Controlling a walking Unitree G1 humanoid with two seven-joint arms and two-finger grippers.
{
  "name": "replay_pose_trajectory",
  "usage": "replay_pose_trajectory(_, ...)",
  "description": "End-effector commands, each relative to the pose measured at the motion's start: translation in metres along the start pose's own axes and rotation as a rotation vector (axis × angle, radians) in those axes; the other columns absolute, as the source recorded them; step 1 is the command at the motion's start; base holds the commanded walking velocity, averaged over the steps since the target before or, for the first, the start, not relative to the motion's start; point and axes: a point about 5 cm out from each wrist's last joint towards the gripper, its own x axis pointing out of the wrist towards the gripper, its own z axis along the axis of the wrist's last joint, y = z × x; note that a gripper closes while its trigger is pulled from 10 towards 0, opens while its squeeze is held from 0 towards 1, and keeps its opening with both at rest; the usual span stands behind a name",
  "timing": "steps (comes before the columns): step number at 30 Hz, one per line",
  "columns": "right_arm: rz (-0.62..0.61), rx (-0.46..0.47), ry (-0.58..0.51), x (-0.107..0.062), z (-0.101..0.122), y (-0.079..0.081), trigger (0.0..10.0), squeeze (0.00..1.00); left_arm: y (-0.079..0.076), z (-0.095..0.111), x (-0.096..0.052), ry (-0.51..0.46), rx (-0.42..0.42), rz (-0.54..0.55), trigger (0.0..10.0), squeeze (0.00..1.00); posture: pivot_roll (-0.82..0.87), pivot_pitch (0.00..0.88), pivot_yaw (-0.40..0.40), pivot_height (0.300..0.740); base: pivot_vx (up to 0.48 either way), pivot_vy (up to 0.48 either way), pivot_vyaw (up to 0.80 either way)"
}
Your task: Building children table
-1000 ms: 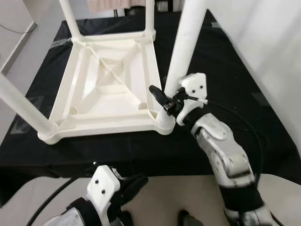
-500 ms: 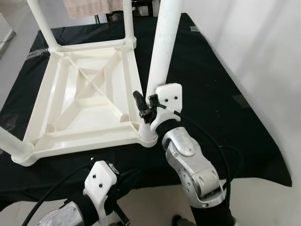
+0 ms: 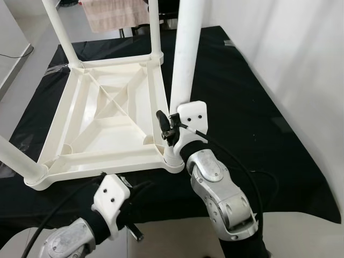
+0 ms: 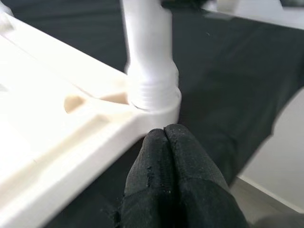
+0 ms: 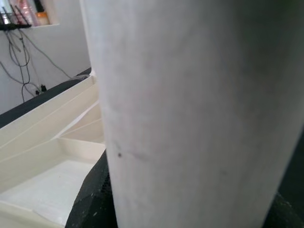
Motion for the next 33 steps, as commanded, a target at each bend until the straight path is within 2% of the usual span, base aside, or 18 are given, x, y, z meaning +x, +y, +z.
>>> replay_pose_trajectory(1,0.015,-0.029,0.238,-0.004,-0.048,-0.001,10.0,0.0,0.009,0.0,-0.001,-0.003,0.0,0.044,10.0,0.0,0.01,0.149,0.028,0.74,0.0,0.0,0.0)
replay_pose_trajectory(2,0.015,-0.029,0.238,-0.004,-0.048,-0.001,10.0,0.0,0.009,0.0,-0.001,-0.003,0.0,0.044,10.0,0.0,0.01,0.149,0.028,0.74,0.0,0.0,0.0)
replay_pose_trajectory(5,0.043,-0.029,0.264,-0.003,-0.054,0.001,10.0,0.0,0.023,0.018,0.007,-0.082,-0.004,0.076,10.0,0.0,0.01,0.136,0.028,0.74,0.0,0.0,0.0)
replay_pose_trajectory(9,0.046,-0.026,0.27,-0.002,-0.056,0.001,10.0,0.0,0.027,0.029,0.012,-0.126,-0.001,0.07,10.0,0.0,0.01,0.13,0.03,0.74,0.0,0.0,0.0)
replay_pose_trajectory(12,0.035,-0.012,0.278,-0.001,-0.059,0.0,10.0,0.0,0.034,0.058,0.022,-0.251,-0.058,0.022,10.0,0.01,0.0,0.118,0.036,0.74,0.0,0.0,0.0)
replay_pose_trajectory(14,0.035,-0.012,0.278,-0.001,-0.059,0.0,10.0,0.0,0.034,0.058,0.022,-0.251,-0.058,0.022,10.0,0.01,0.0,0.118,0.036,0.74,0.0,0.0,0.0)
replay_pose_trajectory(15,0.033,-0.006,0.282,-0.001,-0.06,0.0,10.0,0.0,0.036,0.071,0.025,-0.309,-0.091,-0.008,10.0,1.0,0.0,0.117,0.038,0.74,0.0,0.0,0.0)
replay_pose_trajectory(16,0.033,-0.003,0.284,-0.001,-0.061,-0.001,10.0,0.0,0.039,0.087,0.028,-0.37,-0.119,-0.056,10.0,1.0,-0.01,0.114,0.044,0.74,0.0,0.0,0.0)
replay_pose_trajectory(17,0.033,-0.003,0.284,-0.001,-0.061,-0.001,10.0,0.0,0.039,0.087,0.028,-0.37,-0.119,-0.056,10.0,1.0,-0.01,0.114,0.044,0.74,0.0,0.0,0.0)
replay_pose_trajectory(19,0.035,0.0,0.285,-0.001,-0.062,0.0,10.0,0.0,0.042,0.118,0.034,-0.466,-0.136,-0.172,10.0,1.0,-0.01,0.108,0.048,0.74,0.0,0.0,0.0)
replay_pose_trajectory(23,0.041,0.0,0.28,0.0,-0.063,0.001,10.0,0.0,0.046,0.146,0.043,-0.507,-0.122,-0.288,10.0,1.0,-0.01,0.105,0.052,0.74,0.0,0.0,0.0)
replay_pose_trajectory(26,0.05,-0.001,0.273,0.0,-0.062,0.003,10.0,0.0,0.052,0.157,0.056,-0.483,-0.103,-0.339,10.0,1.0,-0.01,0.102,0.056,0.74,0.0,0.0,0.0)
replay_pose_trajectory(28,0.05,-0.001,0.273,0.0,-0.062,0.003,10.0,0.0,0.052,0.157,0.056,-0.483,-0.103,-0.339,10.0,1.0,-0.01,0.102,0.056,0.74,0.0,0.0,0.0)
replay_pose_trajectory(32,0.055,-0.002,0.27,0.0,-0.063,0.004,10.0,0.0,0.06,0.161,0.067,-0.444,-0.097,-0.347,10.0,1.0,-0.02,0.097,0.066,0.74,0.0,0.0,0.0)
replay_pose_trajectory(33,0.056,-0.002,0.267,0.0,-0.063,0.005,10.0,0.0,0.065,0.169,0.078,-0.426,-0.099,-0.34,10.0,1.0,-0.03,0.096,0.071,0.74,0.0,0.0,0.0)
